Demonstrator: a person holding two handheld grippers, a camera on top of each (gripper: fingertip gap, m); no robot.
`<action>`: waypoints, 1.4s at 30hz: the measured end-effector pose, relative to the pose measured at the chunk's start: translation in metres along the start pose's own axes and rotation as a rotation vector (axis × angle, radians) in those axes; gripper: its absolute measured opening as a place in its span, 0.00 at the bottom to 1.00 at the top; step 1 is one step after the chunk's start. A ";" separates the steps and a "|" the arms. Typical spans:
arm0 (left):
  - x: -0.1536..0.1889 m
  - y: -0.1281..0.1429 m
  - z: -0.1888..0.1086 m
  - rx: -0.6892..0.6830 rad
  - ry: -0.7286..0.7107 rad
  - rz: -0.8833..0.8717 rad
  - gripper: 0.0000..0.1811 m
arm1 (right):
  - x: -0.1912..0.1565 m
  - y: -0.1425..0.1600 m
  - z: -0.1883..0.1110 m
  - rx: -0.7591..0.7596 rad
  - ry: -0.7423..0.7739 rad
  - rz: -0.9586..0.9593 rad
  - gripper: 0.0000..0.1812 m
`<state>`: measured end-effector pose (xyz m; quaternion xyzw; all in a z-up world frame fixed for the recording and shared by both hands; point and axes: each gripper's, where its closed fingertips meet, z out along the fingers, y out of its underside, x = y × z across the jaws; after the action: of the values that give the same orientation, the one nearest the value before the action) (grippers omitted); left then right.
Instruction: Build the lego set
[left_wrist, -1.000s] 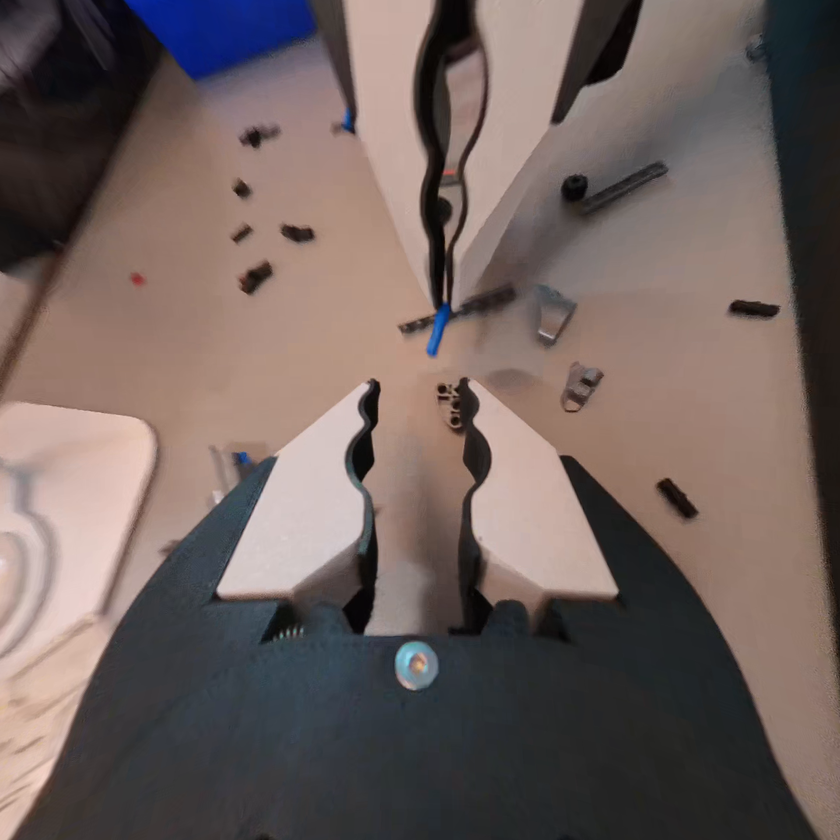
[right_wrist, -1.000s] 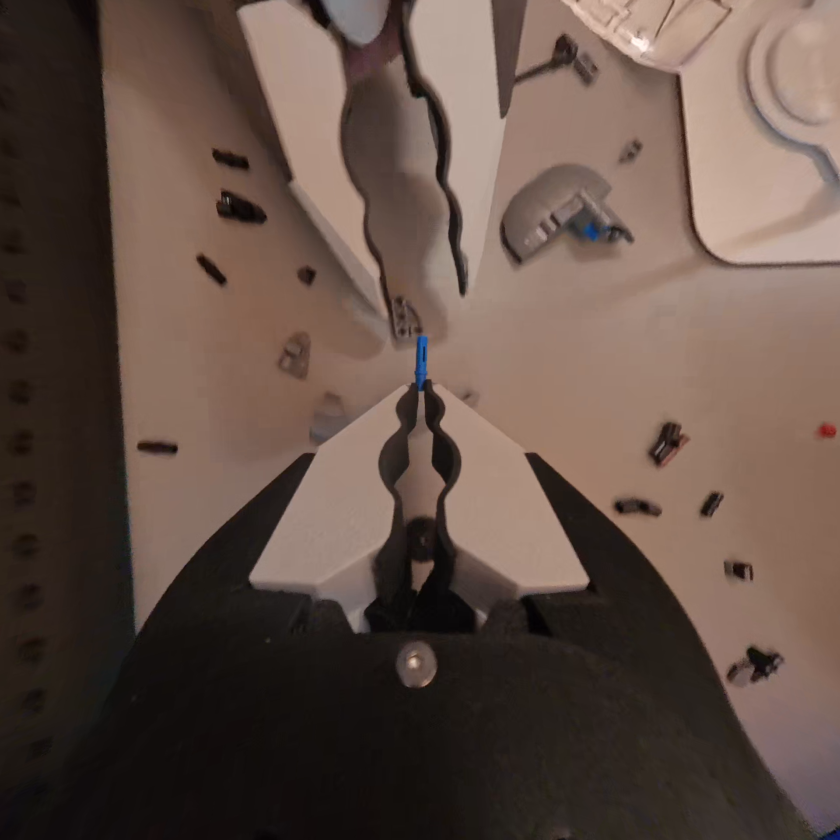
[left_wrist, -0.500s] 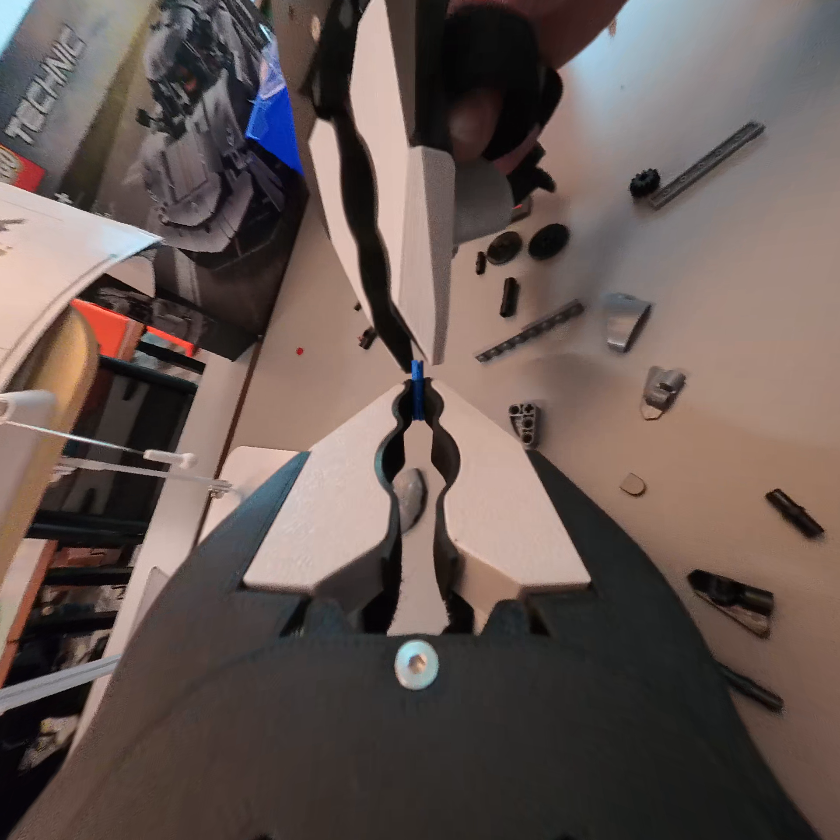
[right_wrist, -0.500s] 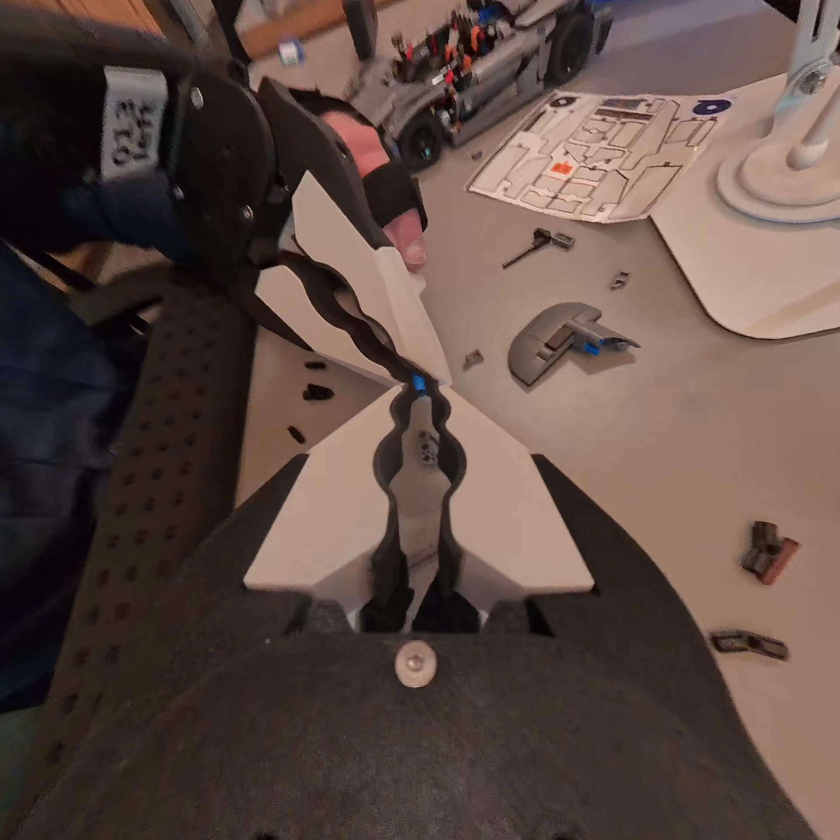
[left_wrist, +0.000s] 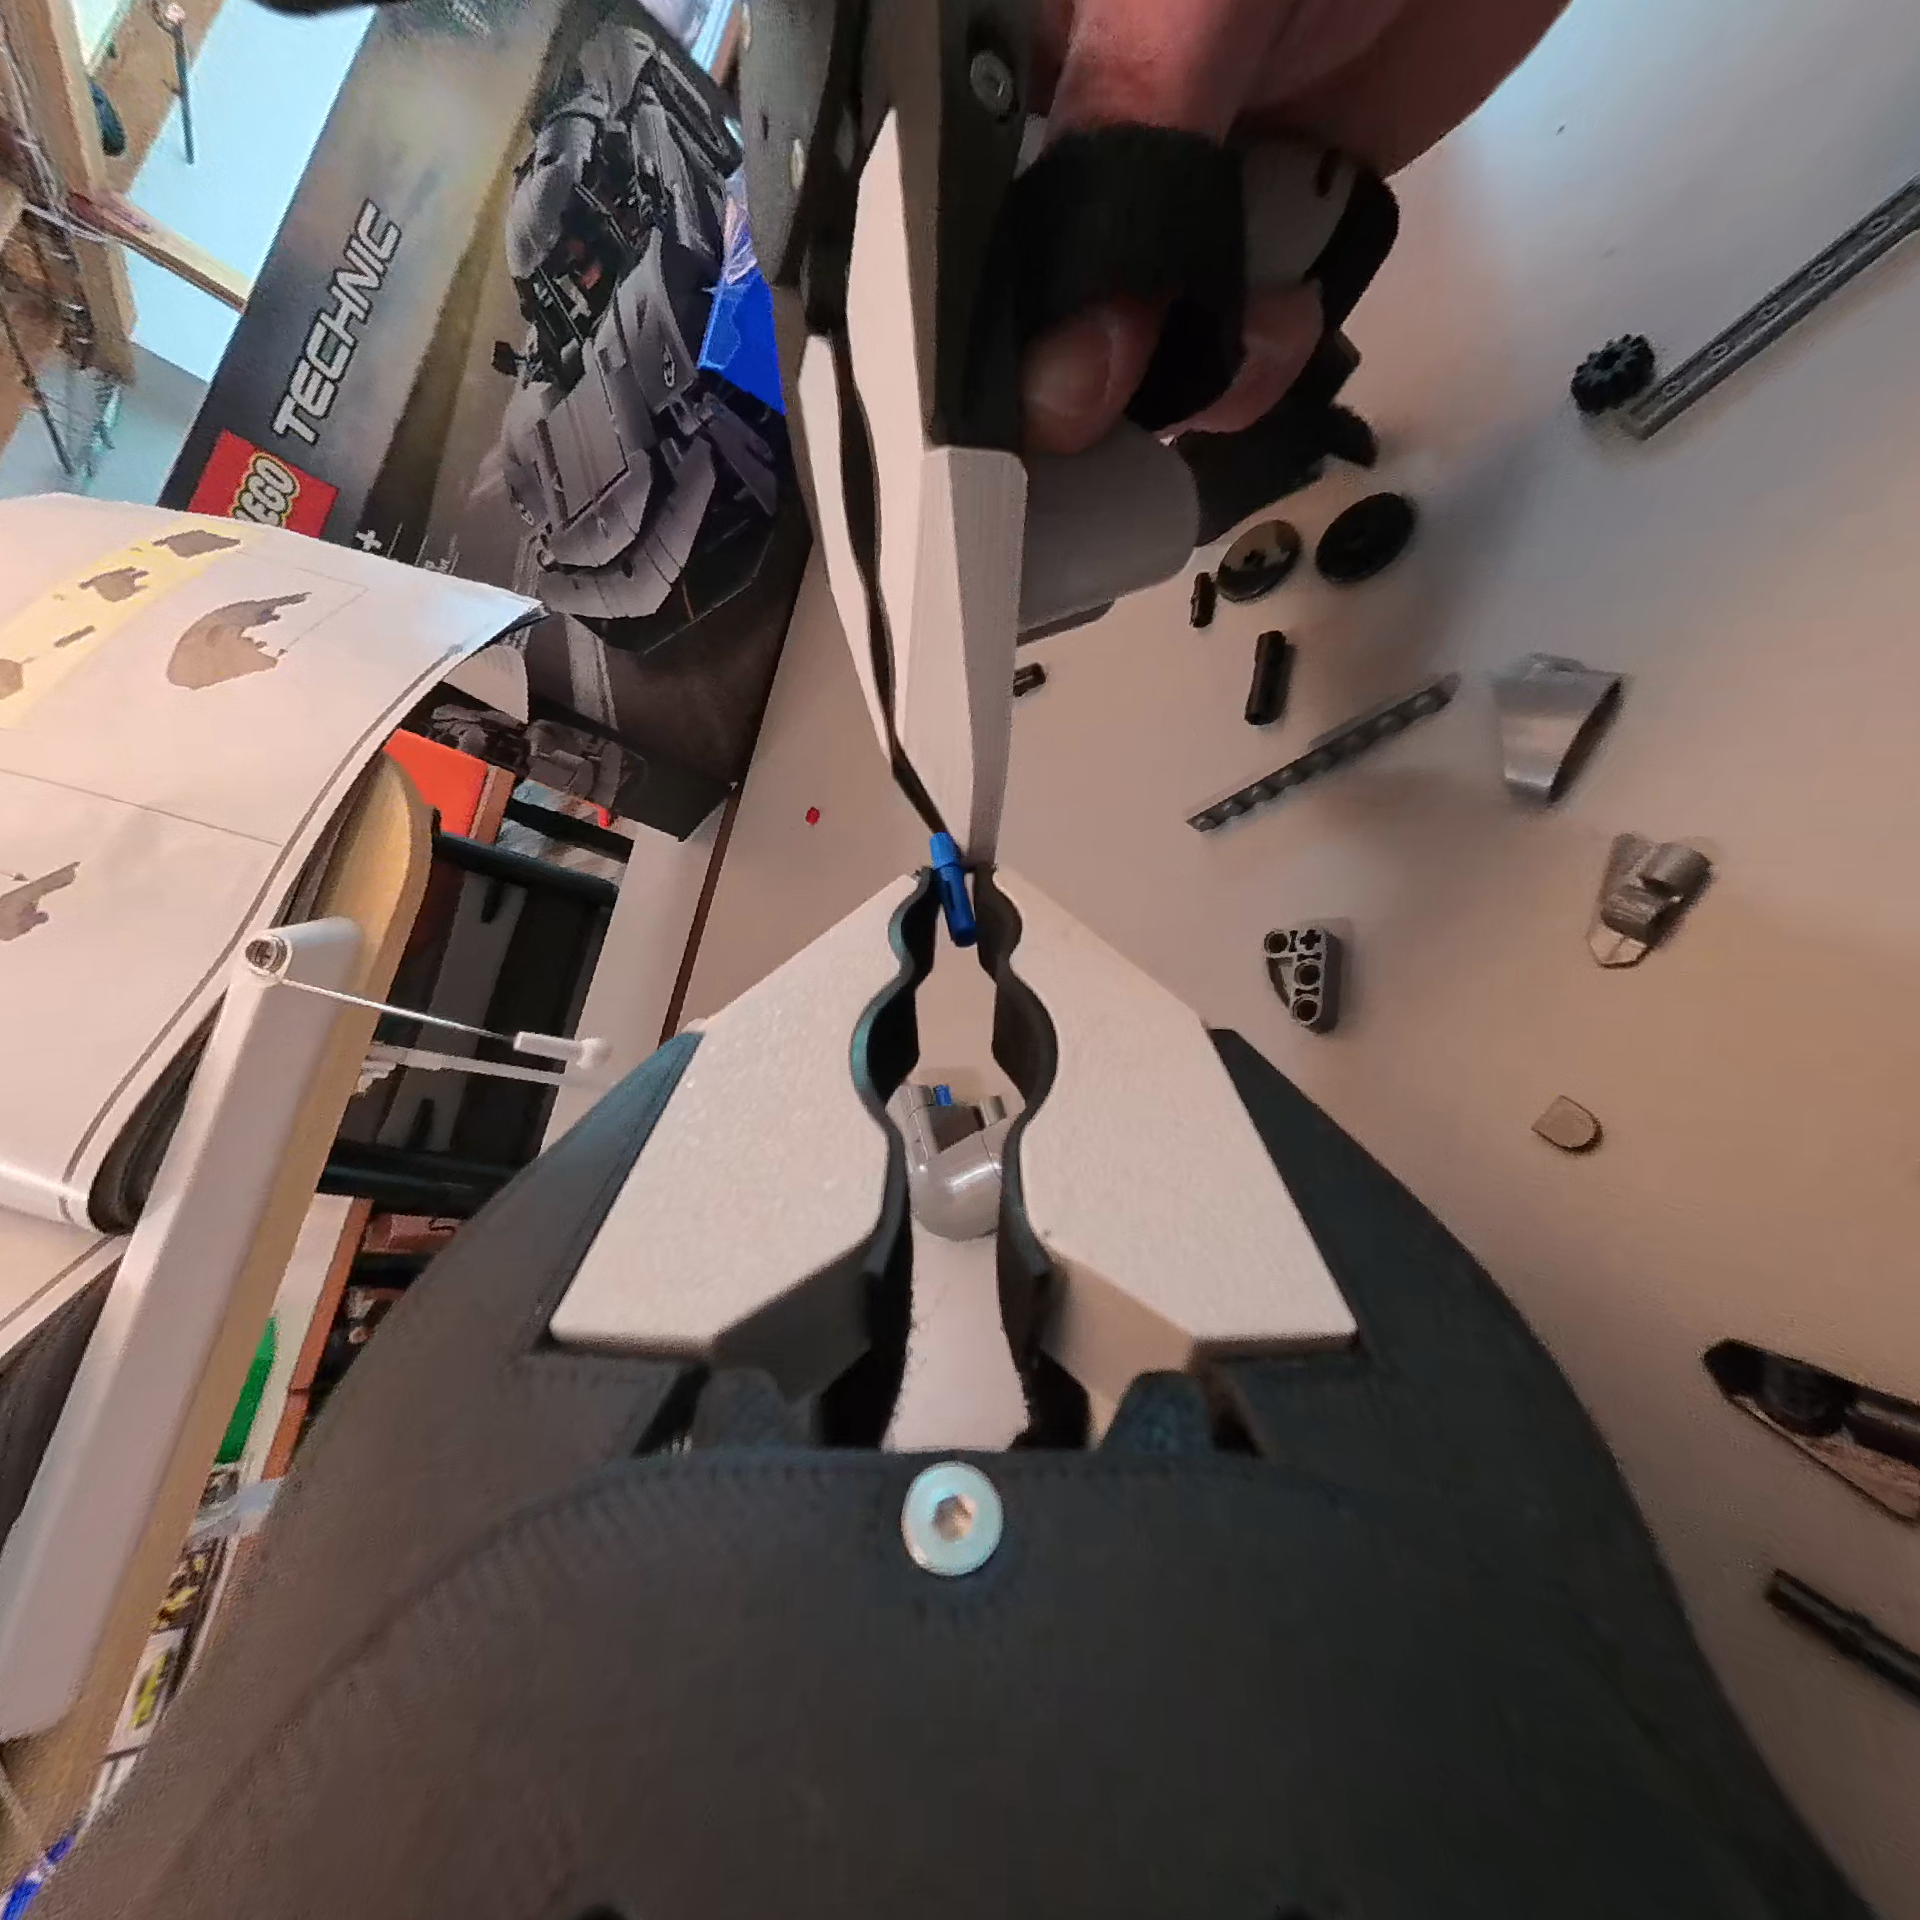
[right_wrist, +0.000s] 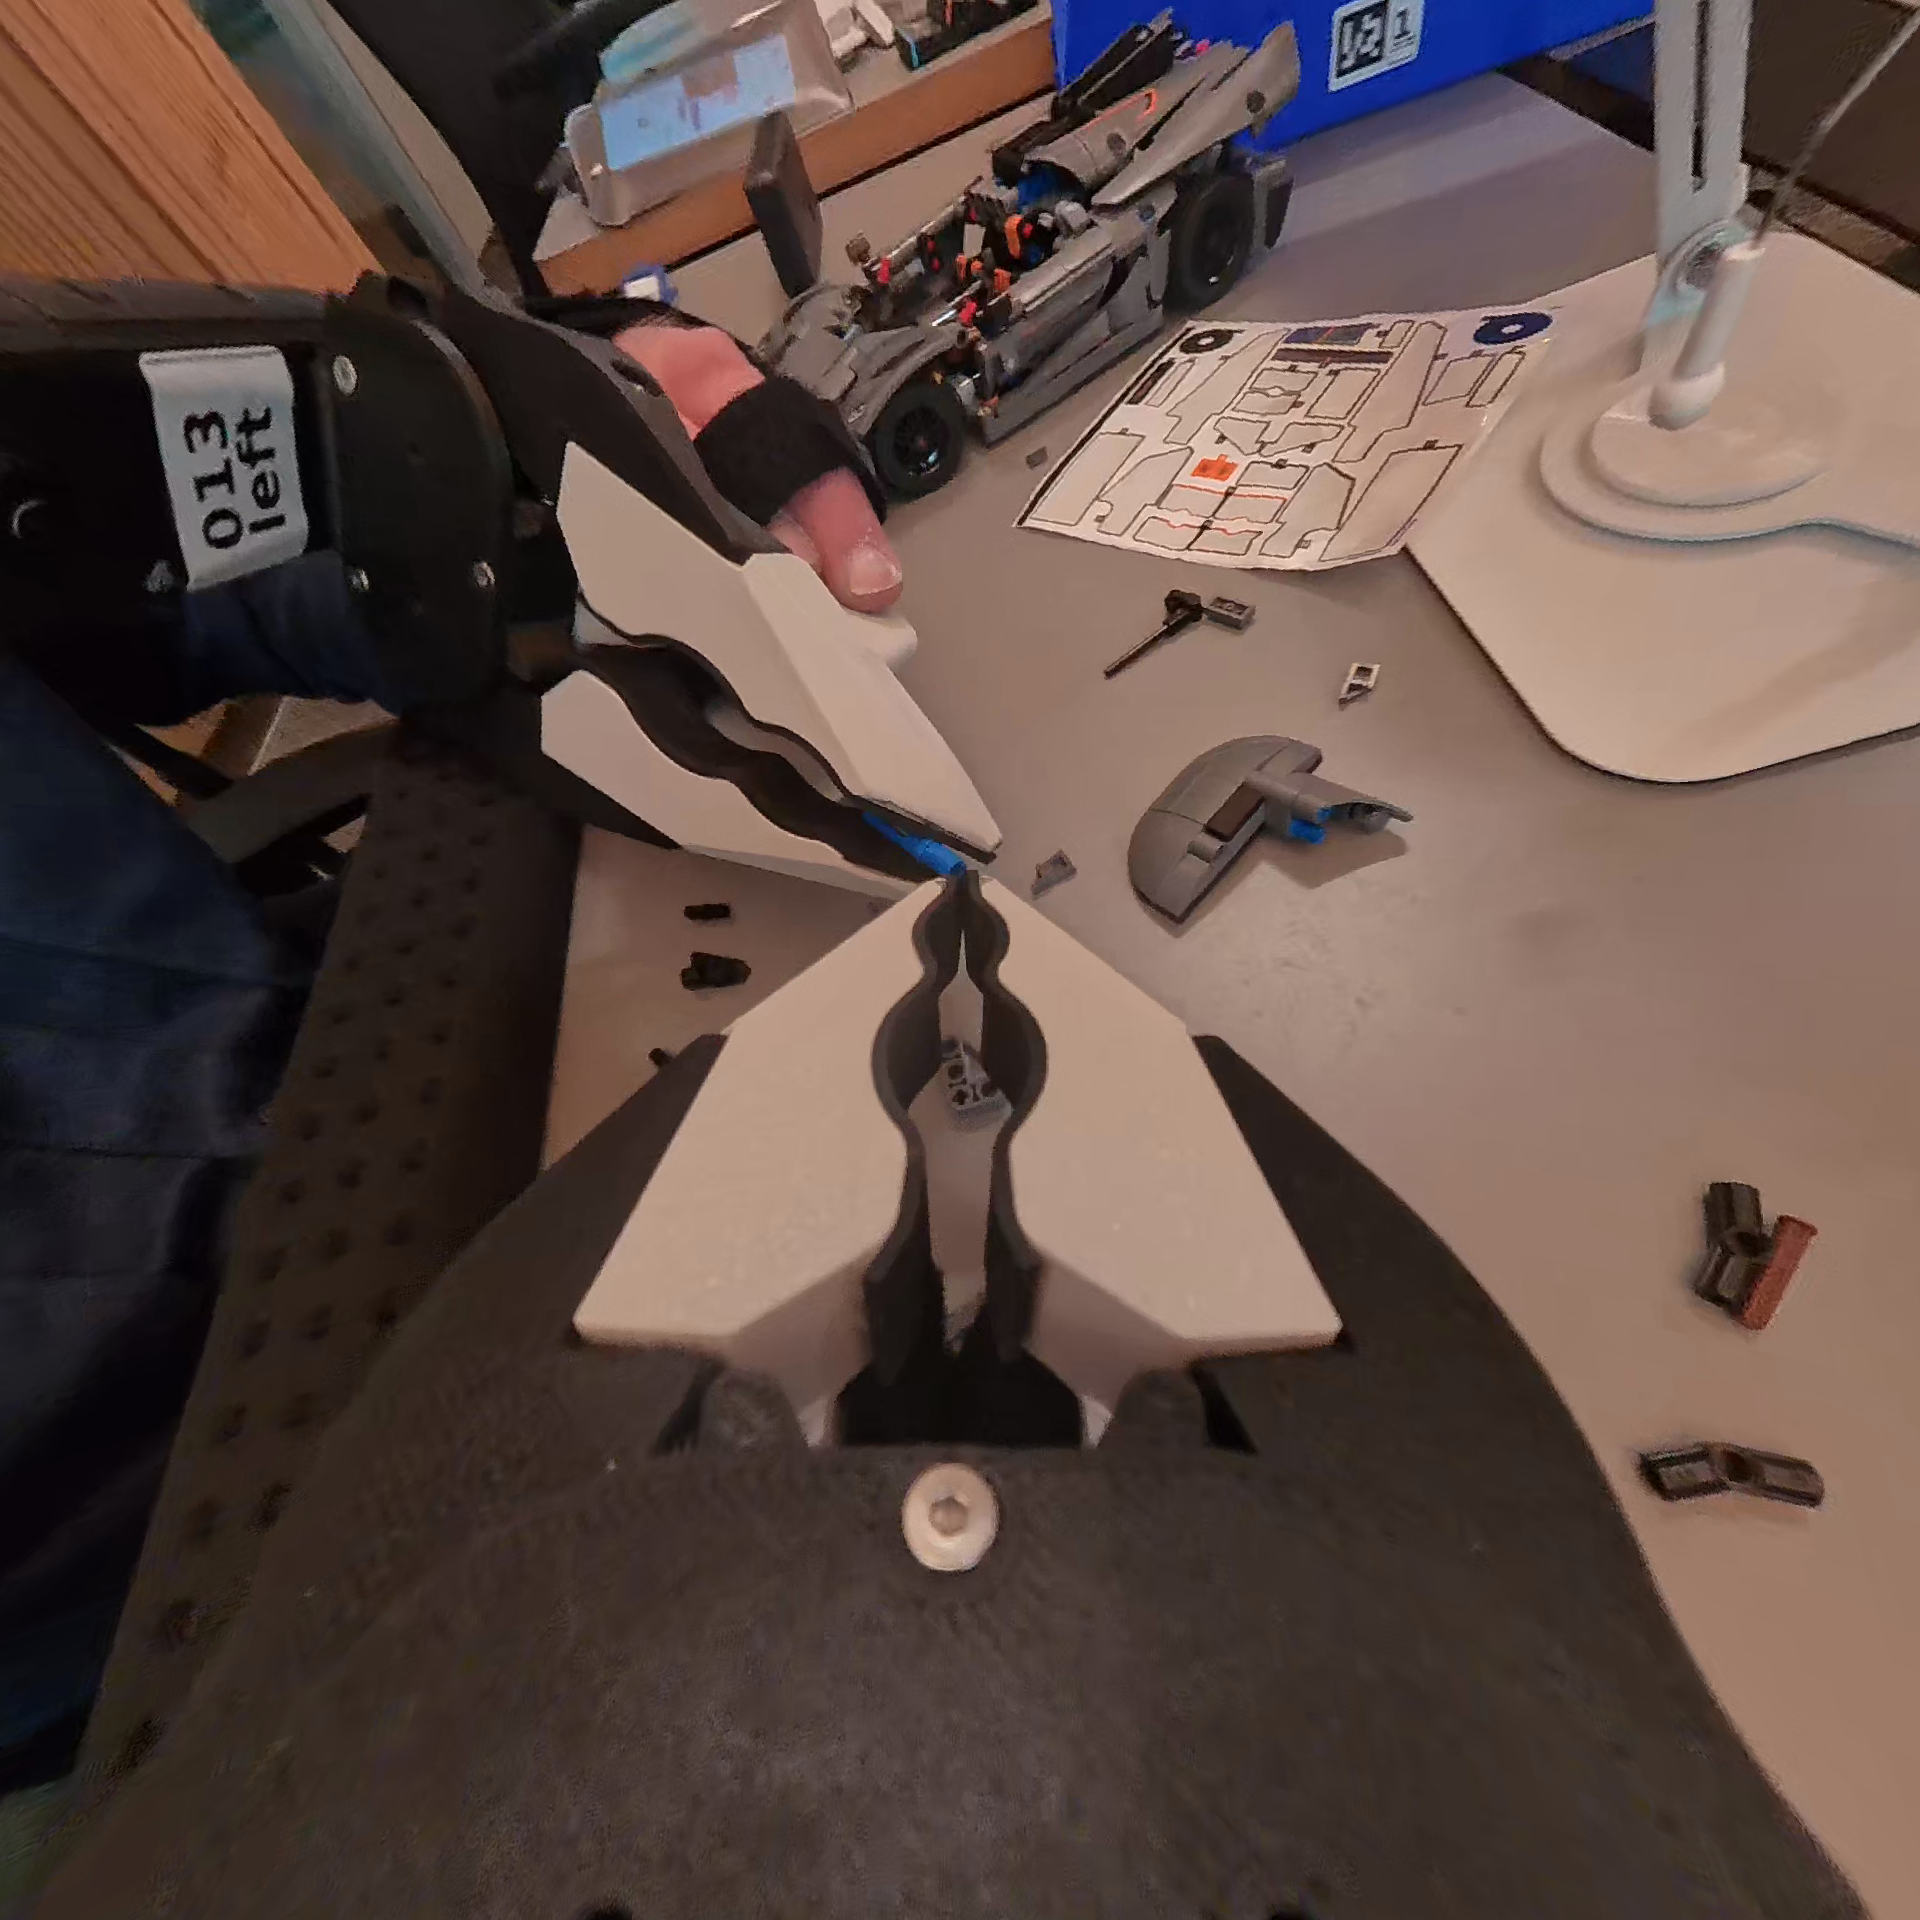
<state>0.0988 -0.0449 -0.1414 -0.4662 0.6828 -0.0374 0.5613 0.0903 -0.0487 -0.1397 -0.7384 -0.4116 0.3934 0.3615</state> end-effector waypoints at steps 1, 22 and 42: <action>-0.001 0.000 0.000 0.005 0.002 -0.012 0.02 | 0.000 -0.001 0.000 0.009 0.006 0.001 0.00; -0.005 -0.007 -0.002 0.043 -0.022 -0.026 0.01 | -0.007 -0.011 -0.006 0.109 -0.093 0.065 0.05; -0.011 -0.007 -0.001 0.061 -0.028 -0.069 0.00 | 0.001 -0.011 -0.023 0.111 -0.026 0.013 0.01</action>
<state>0.1011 -0.0416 -0.1287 -0.4727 0.6569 -0.0711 0.5830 0.1069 -0.0480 -0.1210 -0.7148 -0.3890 0.4274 0.3939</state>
